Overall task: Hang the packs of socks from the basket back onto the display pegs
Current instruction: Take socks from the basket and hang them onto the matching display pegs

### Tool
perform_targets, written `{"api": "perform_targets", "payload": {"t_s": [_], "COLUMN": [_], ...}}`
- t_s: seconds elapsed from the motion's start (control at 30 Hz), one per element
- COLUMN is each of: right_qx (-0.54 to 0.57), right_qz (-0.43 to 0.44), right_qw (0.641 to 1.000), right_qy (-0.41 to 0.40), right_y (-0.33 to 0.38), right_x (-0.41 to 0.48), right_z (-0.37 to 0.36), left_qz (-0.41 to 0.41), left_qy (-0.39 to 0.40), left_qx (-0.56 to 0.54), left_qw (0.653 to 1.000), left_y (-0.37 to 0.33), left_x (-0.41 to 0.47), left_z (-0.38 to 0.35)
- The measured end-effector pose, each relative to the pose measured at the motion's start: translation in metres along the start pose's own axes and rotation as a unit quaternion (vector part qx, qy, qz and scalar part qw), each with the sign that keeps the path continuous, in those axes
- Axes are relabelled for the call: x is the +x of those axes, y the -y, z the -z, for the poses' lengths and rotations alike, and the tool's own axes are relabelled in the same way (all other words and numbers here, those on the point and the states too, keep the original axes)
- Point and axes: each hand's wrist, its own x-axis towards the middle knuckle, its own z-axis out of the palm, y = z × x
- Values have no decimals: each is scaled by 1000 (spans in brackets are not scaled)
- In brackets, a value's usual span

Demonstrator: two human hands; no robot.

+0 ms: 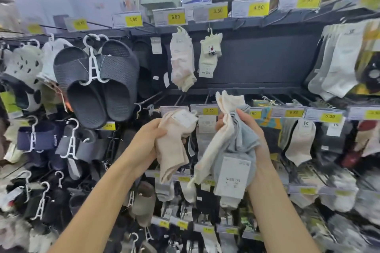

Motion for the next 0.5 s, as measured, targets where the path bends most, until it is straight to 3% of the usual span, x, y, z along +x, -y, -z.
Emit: {"api": "perform_targets", "payload": {"t_s": [0.17, 0.27, 0.37, 0.5], "right_qx": [2, 66, -40, -13], "right_qz": [16, 82, 156, 263], "right_qw": [994, 977, 947, 902], "right_qy": [-110, -186, -276, -341], "right_y": [-9, -18, -27, -28], "right_x": [26, 46, 56, 68], "right_z": [-2, 0, 14, 13], "left_qz": [-7, -44, -46, -28], "left_qy": [20, 66, 138, 215], "left_qx": [-91, -147, -223, -291], "left_qw": [996, 986, 964, 932], "left_y": [27, 40, 44, 45], "left_x": [-7, -9, -8, 1], "left_z": [-11, -20, -26, -25]}}
